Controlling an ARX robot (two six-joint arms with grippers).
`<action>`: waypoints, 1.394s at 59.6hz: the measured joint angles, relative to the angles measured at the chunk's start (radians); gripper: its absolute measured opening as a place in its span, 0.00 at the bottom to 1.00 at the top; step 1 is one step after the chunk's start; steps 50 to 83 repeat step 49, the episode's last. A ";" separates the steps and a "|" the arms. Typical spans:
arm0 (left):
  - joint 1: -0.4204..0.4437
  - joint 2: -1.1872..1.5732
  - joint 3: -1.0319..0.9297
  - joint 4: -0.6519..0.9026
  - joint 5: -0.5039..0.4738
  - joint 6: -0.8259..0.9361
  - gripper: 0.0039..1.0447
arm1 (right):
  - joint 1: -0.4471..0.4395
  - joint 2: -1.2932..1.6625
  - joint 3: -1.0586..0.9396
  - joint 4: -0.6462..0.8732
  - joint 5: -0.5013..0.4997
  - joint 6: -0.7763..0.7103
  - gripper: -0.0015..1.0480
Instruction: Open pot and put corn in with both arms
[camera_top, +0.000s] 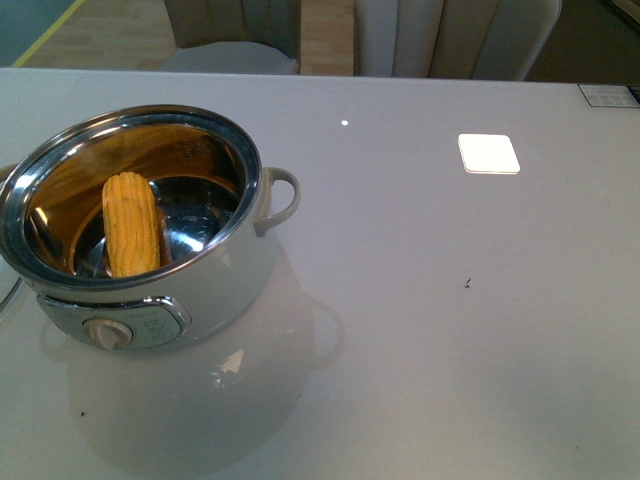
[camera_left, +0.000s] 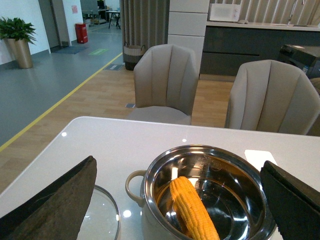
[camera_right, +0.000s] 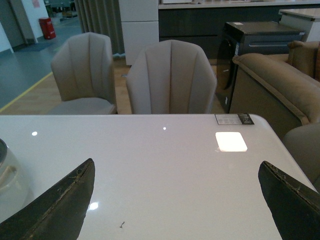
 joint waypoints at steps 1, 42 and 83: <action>0.000 0.000 0.000 0.000 0.000 0.000 0.94 | 0.000 0.000 0.000 0.000 0.000 0.000 0.92; 0.000 0.000 0.000 0.000 0.000 0.000 0.94 | 0.000 0.000 0.000 0.000 0.000 0.000 0.92; 0.000 0.000 0.000 0.000 0.000 0.000 0.94 | 0.000 0.000 0.000 0.000 0.000 0.000 0.92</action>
